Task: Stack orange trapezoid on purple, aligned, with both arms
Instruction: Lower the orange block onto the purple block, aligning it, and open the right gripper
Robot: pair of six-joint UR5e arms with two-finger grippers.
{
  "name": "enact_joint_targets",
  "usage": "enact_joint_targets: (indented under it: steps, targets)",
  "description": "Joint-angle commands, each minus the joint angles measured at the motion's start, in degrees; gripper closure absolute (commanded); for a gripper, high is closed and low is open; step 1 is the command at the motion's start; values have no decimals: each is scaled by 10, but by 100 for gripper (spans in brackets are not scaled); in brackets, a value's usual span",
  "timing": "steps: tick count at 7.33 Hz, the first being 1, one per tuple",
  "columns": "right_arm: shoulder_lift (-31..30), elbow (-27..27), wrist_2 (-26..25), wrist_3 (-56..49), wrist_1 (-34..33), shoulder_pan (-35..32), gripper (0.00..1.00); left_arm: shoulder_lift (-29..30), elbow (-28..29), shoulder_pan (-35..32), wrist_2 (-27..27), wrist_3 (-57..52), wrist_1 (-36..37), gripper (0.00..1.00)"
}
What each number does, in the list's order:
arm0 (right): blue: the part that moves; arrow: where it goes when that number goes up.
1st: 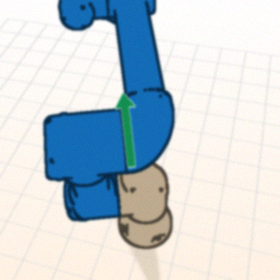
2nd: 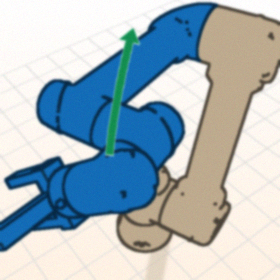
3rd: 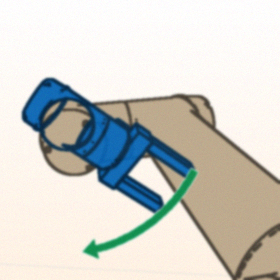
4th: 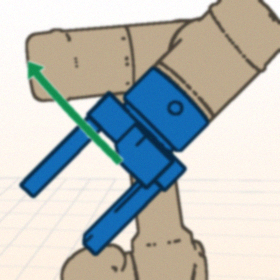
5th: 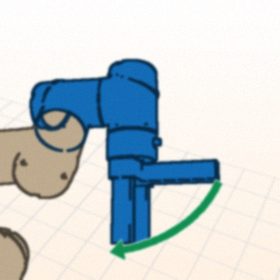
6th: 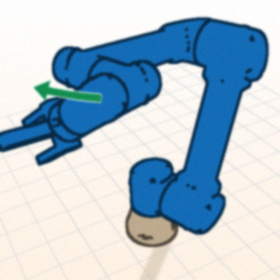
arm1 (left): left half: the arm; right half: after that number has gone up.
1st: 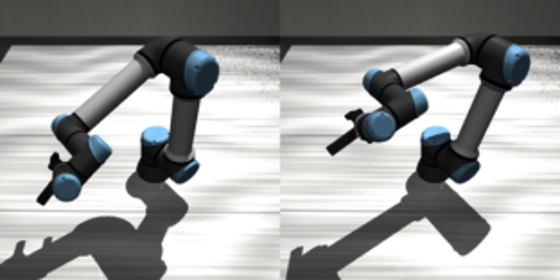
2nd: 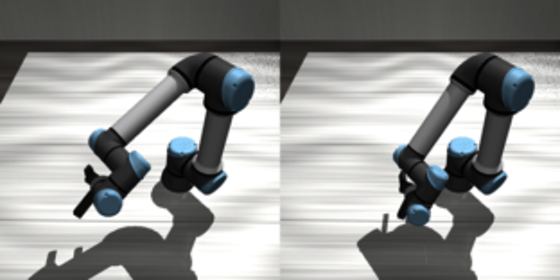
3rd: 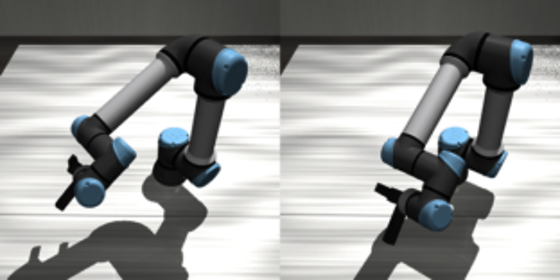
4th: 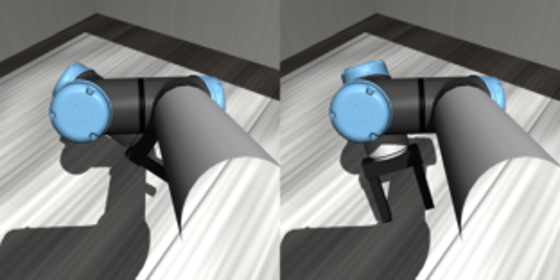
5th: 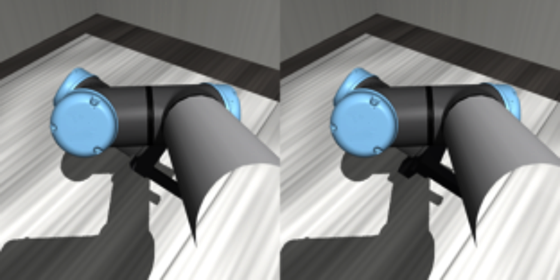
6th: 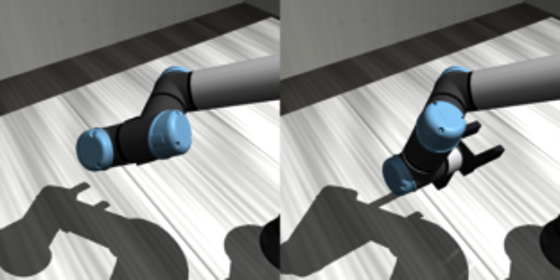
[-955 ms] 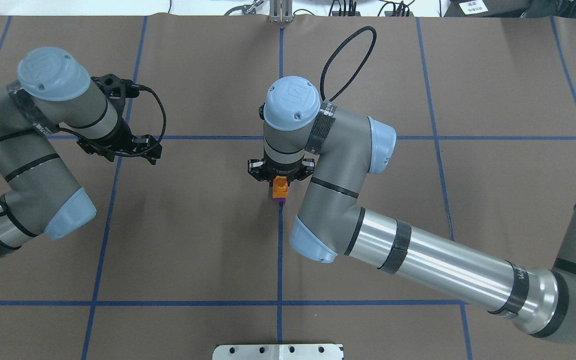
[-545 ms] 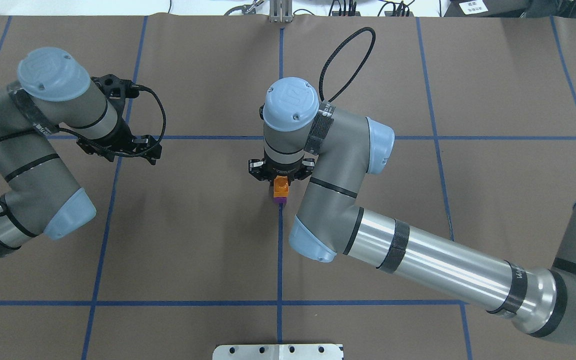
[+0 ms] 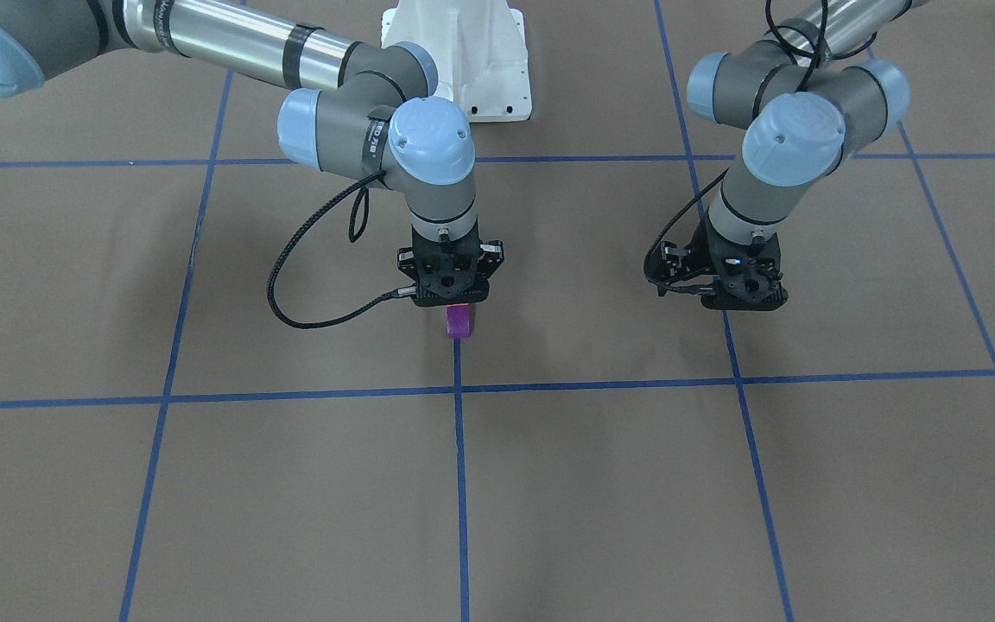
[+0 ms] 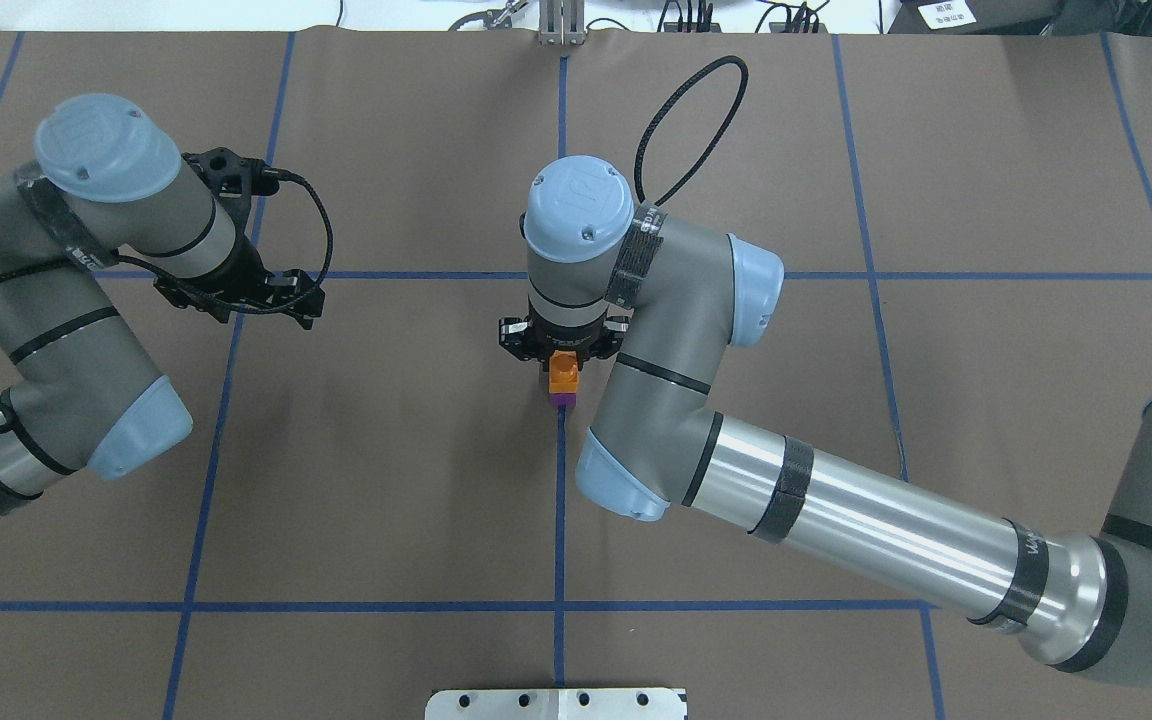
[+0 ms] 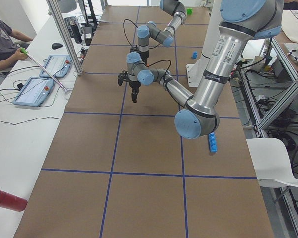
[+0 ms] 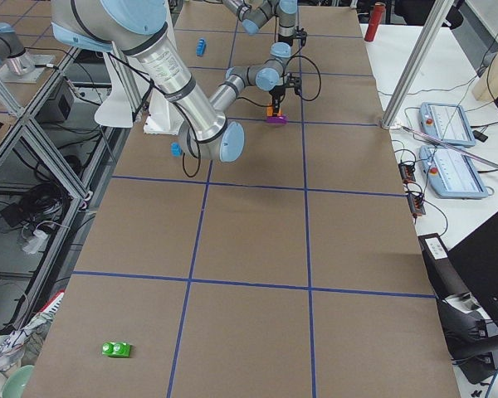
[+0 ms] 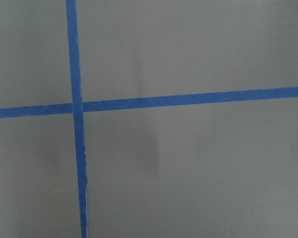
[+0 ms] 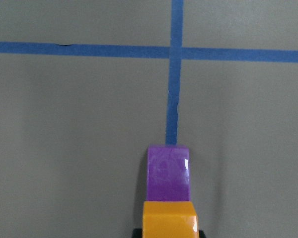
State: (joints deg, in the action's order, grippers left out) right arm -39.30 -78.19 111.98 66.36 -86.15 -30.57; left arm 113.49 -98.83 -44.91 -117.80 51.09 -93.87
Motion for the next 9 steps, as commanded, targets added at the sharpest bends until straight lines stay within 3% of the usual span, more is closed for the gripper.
enact_joint_targets:
  steps: [1,6,7,8,9]
  targets:
    - [0,6,0,0,1,1,100,1,-1,1,-1,1,0,0]
    - [0,7,1,0,1,1,100,2,-1,2,1,9,-1,0]
    - [0,7,0,0,1,1,89,4,-1,2,2,12,-1,0]
    - [-2,6,-2,0,1,1,1,4,-1,2,2,12,-1,0]
    - [0,6,-14,0,2,3,0,5,-2,2,2,13,-1,0]
